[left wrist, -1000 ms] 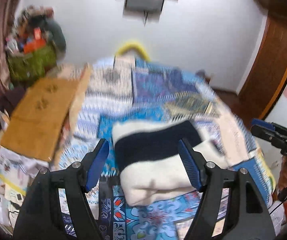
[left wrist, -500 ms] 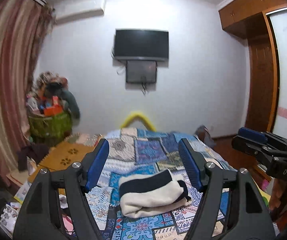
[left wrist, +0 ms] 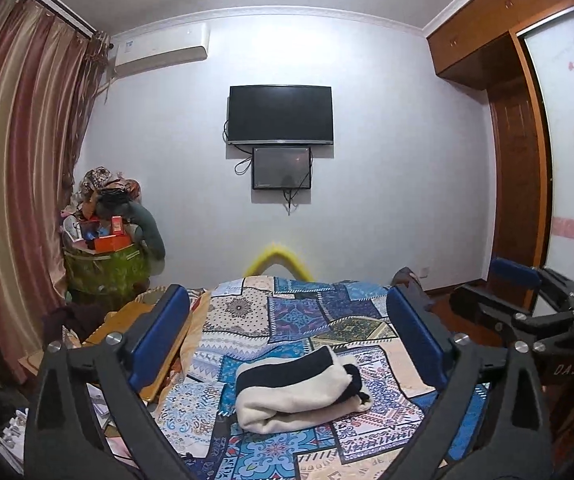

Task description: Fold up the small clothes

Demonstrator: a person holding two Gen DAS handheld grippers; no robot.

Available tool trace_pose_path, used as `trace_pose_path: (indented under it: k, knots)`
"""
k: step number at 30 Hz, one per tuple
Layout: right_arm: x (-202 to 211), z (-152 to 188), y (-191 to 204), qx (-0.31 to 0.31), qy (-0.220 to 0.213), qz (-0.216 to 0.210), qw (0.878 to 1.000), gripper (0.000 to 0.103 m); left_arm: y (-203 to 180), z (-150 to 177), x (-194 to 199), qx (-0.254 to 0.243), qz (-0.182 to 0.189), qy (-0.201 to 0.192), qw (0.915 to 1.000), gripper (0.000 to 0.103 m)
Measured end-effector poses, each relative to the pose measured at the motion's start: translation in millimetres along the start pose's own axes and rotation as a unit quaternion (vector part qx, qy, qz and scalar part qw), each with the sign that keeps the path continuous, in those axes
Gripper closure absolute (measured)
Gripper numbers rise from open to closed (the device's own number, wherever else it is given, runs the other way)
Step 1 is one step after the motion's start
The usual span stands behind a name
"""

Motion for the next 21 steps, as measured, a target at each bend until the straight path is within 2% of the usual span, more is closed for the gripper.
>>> trace_pose_path:
  k: [7,21]
  knots:
    - [1,9,-5,-0.009,0.003,0.003,1.0,0.0,-2,-1,4,0.002,0.003,-0.007,1.0,0.001]
    - [1,16,-9,-0.018,0.017,0.002,1.0,0.0,-7,6,-8,0.002,0.006,0.007,1.0,0.0]
Point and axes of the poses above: each gripper's, at about its wrist camera, not at the fingertips, and x roughly against the way its jaws point, y to its left, z to its underside, the point moved 8 cm from there along -x, roughly the way its jaws point, and after that the axes turned 14 degrees about y, right-handed, at the moved point
